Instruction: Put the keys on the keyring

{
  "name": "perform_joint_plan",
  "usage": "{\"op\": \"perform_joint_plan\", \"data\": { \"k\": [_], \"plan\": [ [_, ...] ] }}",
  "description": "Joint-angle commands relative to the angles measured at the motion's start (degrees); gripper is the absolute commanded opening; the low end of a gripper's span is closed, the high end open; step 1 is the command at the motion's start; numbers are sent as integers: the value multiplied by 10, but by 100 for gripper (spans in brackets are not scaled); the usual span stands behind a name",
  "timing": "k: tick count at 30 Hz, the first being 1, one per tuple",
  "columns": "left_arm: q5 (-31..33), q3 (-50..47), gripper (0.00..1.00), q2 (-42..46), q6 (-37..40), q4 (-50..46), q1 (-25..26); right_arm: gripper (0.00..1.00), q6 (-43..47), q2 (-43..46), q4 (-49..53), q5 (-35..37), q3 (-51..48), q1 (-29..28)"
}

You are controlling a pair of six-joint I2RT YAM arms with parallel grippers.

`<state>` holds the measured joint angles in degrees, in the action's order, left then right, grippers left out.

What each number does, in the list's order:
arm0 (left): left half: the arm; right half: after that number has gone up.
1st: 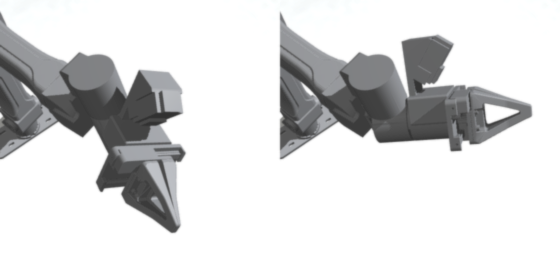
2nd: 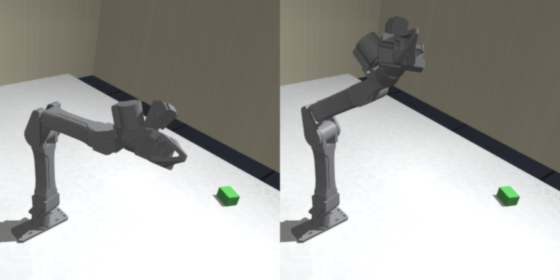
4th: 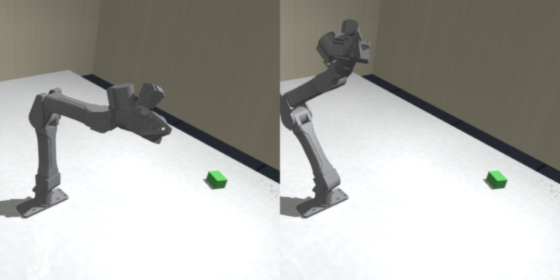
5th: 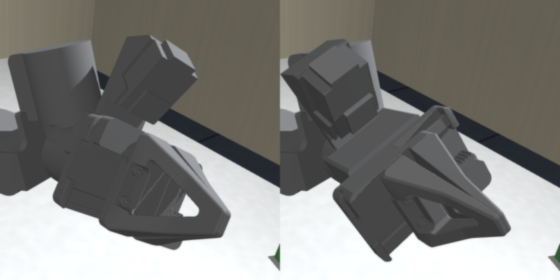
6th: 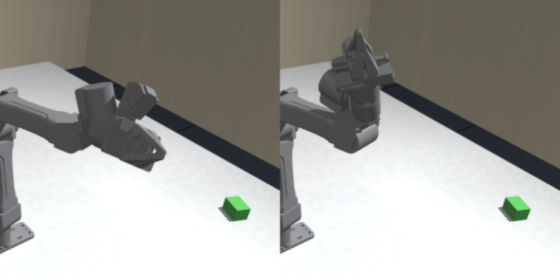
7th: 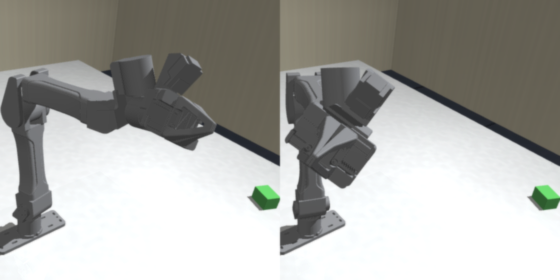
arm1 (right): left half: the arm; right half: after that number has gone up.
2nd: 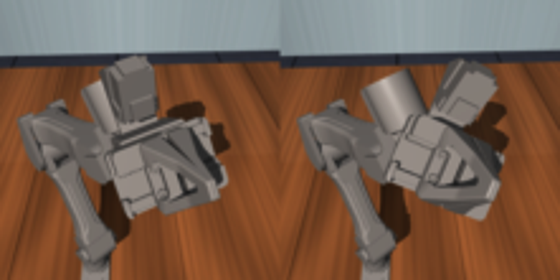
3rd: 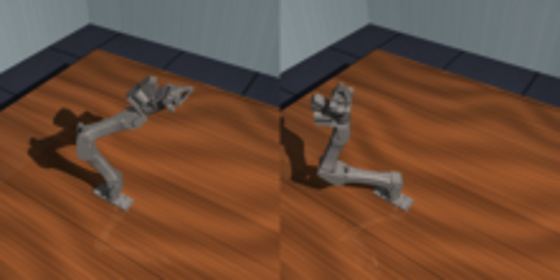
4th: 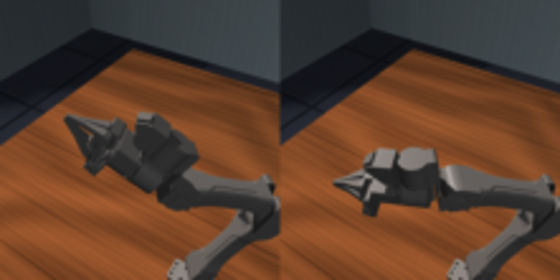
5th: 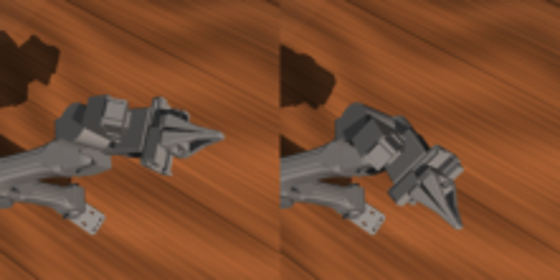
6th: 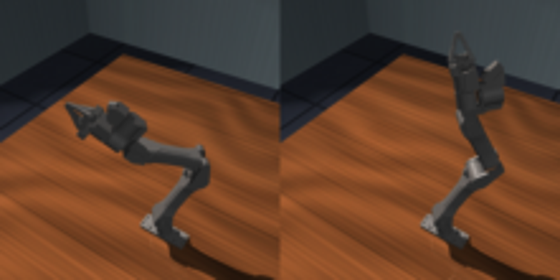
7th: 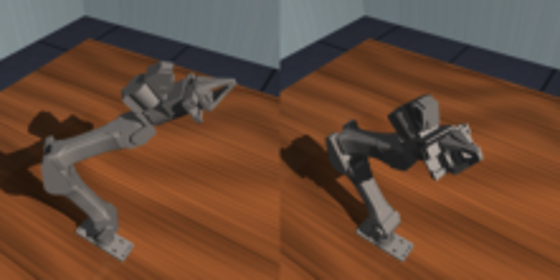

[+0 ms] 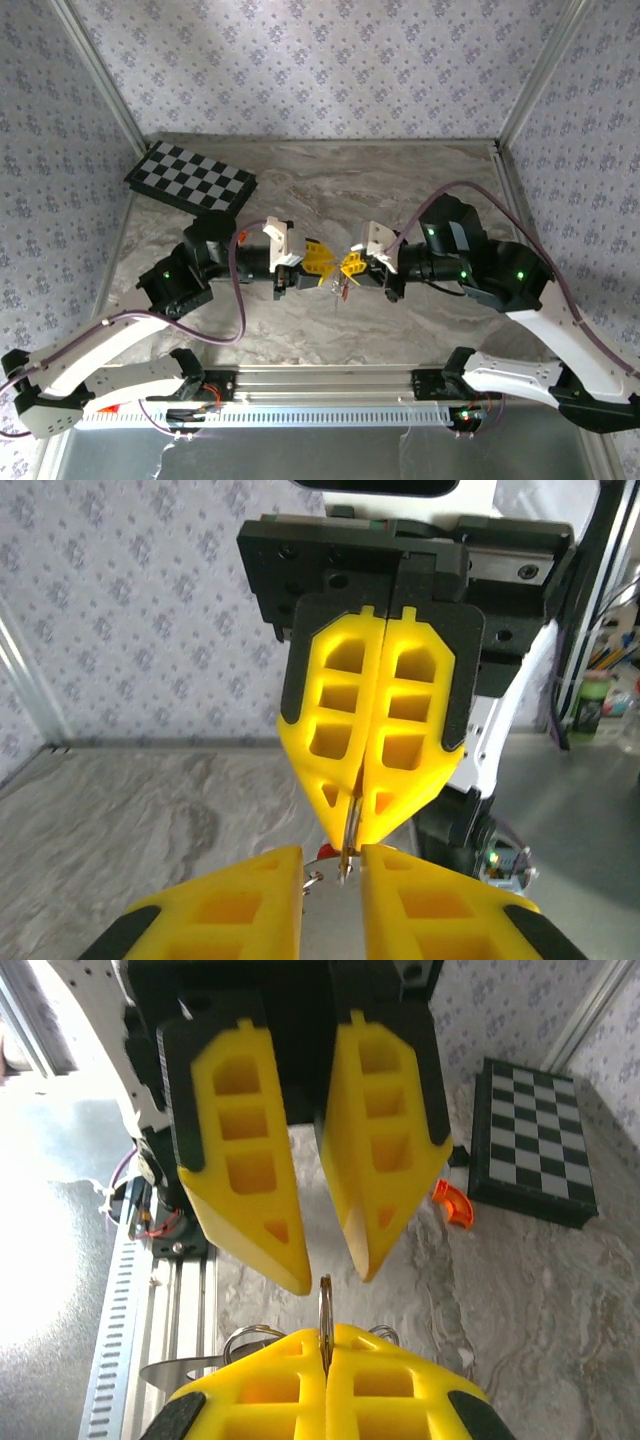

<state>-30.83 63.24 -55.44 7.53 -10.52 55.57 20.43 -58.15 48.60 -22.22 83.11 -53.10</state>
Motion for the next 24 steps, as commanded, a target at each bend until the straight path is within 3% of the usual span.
{"op": "perform_joint_plan", "data": {
  "k": [1,7,11,15,18,24],
  "plan": [
    [34,42,22,-7,64,-98,12,0,24,-19,42,24,34,-13],
    [46,47,22,-19,84,-112,26,0,28,-39,46,32,44,-30],
    [53,46,12,-23,90,-114,31,0,28,-44,45,30,47,-34],
    [57,47,10,-21,94,-117,32,0,29,-44,43,24,45,-36],
    [60,46,0,-17,95,-113,32,0,28,-44,43,18,44,-38],
    [51,27,0,12,73,-58,32,2,24,-30,34,9,33,-39]
  ]
}}
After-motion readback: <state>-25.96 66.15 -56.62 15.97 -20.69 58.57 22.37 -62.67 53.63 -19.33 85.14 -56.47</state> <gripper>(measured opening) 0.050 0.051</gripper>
